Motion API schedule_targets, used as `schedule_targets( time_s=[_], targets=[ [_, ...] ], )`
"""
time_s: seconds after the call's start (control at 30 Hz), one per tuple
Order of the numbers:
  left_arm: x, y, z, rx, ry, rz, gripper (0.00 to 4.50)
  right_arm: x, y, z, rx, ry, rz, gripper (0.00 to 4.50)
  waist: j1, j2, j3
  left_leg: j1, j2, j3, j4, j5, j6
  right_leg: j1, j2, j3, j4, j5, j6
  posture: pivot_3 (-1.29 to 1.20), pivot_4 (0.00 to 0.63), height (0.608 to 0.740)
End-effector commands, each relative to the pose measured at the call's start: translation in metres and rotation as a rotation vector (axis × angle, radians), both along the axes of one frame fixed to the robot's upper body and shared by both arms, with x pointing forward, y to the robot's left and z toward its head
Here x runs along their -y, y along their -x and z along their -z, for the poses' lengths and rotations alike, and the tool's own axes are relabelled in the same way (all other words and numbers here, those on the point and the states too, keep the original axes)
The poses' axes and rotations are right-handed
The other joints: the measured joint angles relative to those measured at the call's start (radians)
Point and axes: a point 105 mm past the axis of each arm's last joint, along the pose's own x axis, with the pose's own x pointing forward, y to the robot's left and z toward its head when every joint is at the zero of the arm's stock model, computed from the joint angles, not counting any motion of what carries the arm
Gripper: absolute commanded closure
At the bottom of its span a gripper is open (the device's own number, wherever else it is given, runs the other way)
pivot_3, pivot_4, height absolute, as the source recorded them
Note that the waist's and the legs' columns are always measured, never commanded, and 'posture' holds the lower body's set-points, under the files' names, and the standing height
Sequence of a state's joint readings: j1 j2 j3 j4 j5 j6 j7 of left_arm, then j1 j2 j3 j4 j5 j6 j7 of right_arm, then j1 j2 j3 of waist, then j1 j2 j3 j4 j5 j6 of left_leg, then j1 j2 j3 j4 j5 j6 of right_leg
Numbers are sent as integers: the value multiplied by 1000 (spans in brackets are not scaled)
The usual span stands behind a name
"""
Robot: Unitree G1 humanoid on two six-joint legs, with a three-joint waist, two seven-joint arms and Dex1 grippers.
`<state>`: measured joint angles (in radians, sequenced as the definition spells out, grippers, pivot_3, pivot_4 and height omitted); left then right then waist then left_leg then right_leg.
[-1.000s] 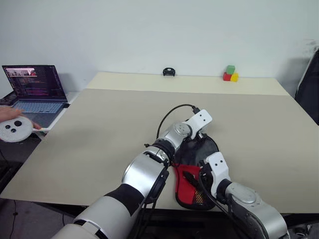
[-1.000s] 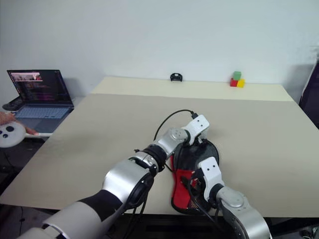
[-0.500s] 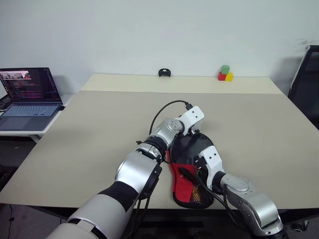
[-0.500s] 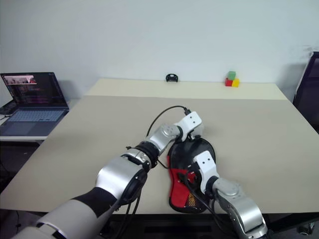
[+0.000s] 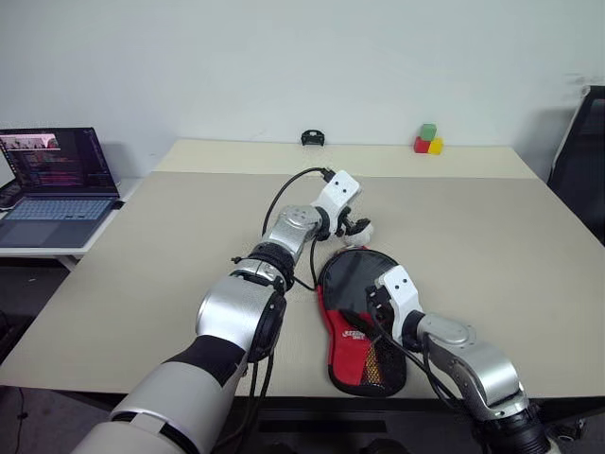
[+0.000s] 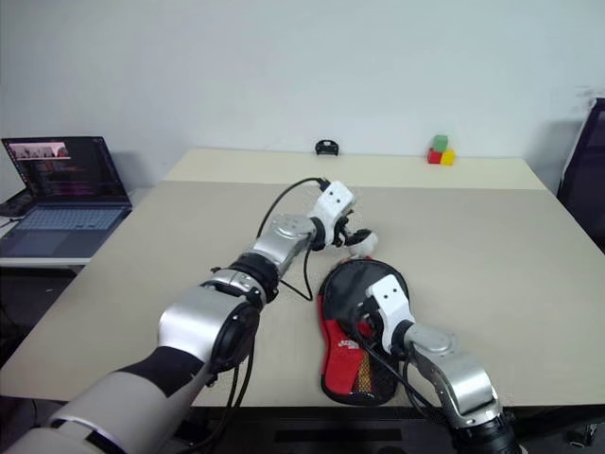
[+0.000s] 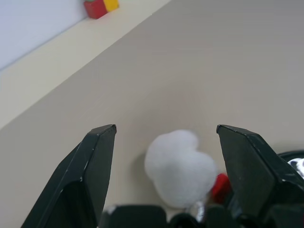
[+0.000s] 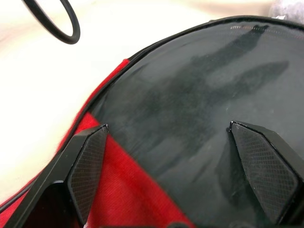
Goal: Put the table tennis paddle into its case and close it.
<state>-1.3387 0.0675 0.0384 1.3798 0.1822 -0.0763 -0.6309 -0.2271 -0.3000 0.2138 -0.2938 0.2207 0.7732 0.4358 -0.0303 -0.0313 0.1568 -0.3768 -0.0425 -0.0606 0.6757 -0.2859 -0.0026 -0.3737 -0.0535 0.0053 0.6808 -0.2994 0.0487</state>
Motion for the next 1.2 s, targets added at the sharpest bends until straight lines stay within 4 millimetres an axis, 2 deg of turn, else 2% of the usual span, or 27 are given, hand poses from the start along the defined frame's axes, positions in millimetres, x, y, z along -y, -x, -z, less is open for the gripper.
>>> schedule_targets(
  time_s=[0.03, 0.17, 0.3, 0.43, 0.53, 0.67, 0.83, 1.03, 1.2],
  targets=[
    [-13, -1, -27, 61, 69, 48, 829, 22, 2, 33, -138, 58, 49, 0, -1, 0, 0, 0, 0, 0, 0, 0, 0, 0, 0, 0, 0, 0, 0, 0, 150, 740],
    [-42, 7, -14, 58, 39, 133, 829, 34, -2, 22, -115, 55, 51, 0, 0, 1, 0, 0, 0, 0, 0, 0, 0, 0, 0, 0, 0, 0, 0, 0, 150, 740],
    [-65, 16, -9, 43, 76, 185, 829, 34, 1, 11, -102, 24, 14, 0, 2, 1, 1, -3, 0, -1, 0, 0, 0, -2, 0, 2, -1, 0, -1, 0, 150, 740],
    [-82, 46, -6, 37, 125, 330, 829, 32, 8, -12, -78, -46, -50, 0, 3, 2, 1, -7, 0, -2, 0, 0, 0, -6, -1, 3, -1, 0, -1, 0, 150, 740],
    [-84, 66, -4, 39, 137, 360, 829, 32, 15, -31, -58, -93, -91, 0, 2, 4, 3, -9, 1, -2, 0, 0, 0, -8, -2, 5, -2, 0, -1, 0, 150, 740],
    [-73, 94, 5, 12, 118, 427, 829, 40, 19, -62, -27, -151, -118, 0, 4, 7, 5, -18, 1, -3, 1, 0, 0, -16, -2, 5, -1, 0, -2, 0, 150, 740],
    [-50, 107, 25, -28, 79, 462, 829, 62, 15, -90, 28, -163, -81, 0, 10, 8, 5, -19, 0, -3, 1, 0, 0, -15, -2, 4, -1, 0, -2, 0, 150, 740],
    [-18, 108, 46, -53, 33, 510, 829, 87, 7, -105, 82, -133, 10, 0, 17, 9, 6, -19, 0, -2, 1, 0, 0, -15, -2, 4, -1, 0, -2, 0, 150, 740],
    [-1, 101, 61, -49, -6, 502, 829, 93, 0, -109, 102, -140, 65, 0, 17, 9, 6, -19, 0, -2, 1, 0, 0, -15, -2, 4, -1, 0, -2, 0, 150, 740]
  ],
)
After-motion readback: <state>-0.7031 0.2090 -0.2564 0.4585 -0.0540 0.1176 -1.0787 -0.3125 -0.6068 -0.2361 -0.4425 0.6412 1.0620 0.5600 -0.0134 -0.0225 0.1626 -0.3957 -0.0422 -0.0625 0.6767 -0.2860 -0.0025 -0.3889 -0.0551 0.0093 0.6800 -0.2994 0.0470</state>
